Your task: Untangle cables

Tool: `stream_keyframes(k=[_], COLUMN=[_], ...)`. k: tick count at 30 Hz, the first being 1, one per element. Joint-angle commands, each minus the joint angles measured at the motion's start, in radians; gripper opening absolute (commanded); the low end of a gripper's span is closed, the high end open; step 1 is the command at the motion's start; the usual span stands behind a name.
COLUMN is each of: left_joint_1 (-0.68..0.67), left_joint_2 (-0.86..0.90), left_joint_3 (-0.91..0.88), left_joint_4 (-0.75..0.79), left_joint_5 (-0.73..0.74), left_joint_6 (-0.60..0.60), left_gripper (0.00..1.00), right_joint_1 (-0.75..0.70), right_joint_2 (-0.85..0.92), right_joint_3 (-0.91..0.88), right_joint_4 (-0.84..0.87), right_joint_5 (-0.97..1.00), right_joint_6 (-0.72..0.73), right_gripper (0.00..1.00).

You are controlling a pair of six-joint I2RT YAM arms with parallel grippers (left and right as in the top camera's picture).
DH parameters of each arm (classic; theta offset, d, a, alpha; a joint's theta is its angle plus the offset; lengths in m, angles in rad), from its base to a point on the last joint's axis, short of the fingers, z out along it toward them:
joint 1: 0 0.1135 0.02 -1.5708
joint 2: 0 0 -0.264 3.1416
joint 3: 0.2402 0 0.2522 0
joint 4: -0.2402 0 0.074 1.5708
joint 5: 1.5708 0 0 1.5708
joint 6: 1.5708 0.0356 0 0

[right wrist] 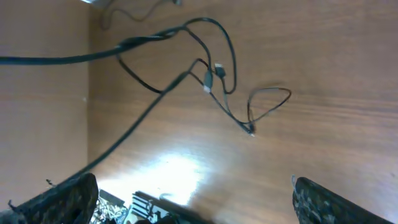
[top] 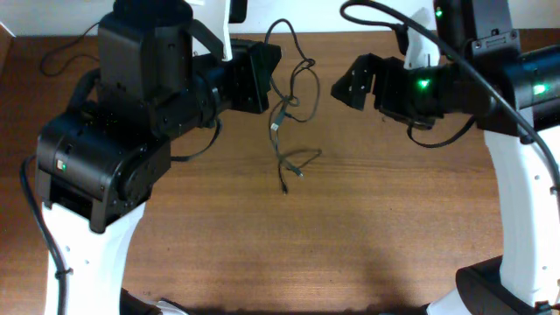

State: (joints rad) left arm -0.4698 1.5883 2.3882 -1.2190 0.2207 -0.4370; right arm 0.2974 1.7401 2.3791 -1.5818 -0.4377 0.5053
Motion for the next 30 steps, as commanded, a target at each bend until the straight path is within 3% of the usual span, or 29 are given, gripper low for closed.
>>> stream_keyframes(k=[1, 4, 9, 13, 19, 25, 28, 30], left_joint_1=[0.003, 0.003, 0.003, 0.003, 0.003, 0.003, 0.006, 0.025], left_joint_2=[0.003, 0.003, 0.003, 0.002, 0.0, -0.031, -0.056, -0.085], left_joint_3=[0.012, 0.012, 0.012, 0.012, 0.012, 0.012, 0.012, 0.012], left_joint_4=[0.009, 0.034, 0.029, 0.033, 0.039, 0.04, 0.04, 0.04], left_joint_5=[0.056, 0.154, 0.162, 0.2, 0.28, 0.38, 0.394, 0.393], left_joint_6=[-0.075, -0.117, -0.198, -0.255, -0.278, -0.279, -0.278, -0.278], left_gripper=[0.0, 0.0, 0.0, 0.0, 0.0, 0.0, 0.0, 0.0], right_joint_1=[0.029, 0.067, 0.103, 0.104, 0.103, 0.1, 0.1, 0.1], right_joint_2=[0.002, 0.03, 0.057, 0.079, 0.134, 0.174, 0.174, 0.174], right_joint_3=[-0.003, -0.003, -0.003, -0.003, -0.003, -0.003, -0.003, -0.003], right_joint_4=[0.029, 0.057, 0.132, 0.158, 0.162, 0.191, 0.197, 0.181], right_joint_5=[-0.018, -0.019, -0.013, 0.116, 0.294, 0.375, 0.381, 0.425], right_joint_6=[-0.004, -0.002, 0.04, 0.154, 0.184, 0.184, 0.184, 0.183], right_gripper=[0.99, 1.0, 1.0, 0.99, 0.98, 0.64, 0.41, 0.21])
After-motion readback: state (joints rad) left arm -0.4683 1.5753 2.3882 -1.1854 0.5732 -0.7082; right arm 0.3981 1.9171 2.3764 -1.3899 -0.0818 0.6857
